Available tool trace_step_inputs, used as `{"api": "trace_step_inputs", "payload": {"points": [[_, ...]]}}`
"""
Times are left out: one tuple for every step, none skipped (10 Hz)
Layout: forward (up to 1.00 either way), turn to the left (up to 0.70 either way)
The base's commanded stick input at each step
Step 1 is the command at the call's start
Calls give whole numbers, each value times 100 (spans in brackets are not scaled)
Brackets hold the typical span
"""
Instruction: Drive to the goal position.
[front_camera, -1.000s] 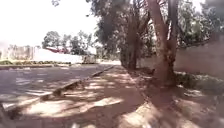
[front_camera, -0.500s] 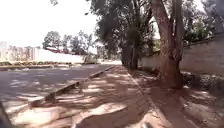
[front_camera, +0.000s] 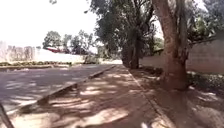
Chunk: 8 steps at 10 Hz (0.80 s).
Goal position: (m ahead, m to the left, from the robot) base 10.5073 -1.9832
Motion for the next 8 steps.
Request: {"api": "trace_step_inputs", "payload": {"points": [[50,0],[50,0],[50,0],[50,0],[50,0],[50,0],[50,0],[50,0]]}}
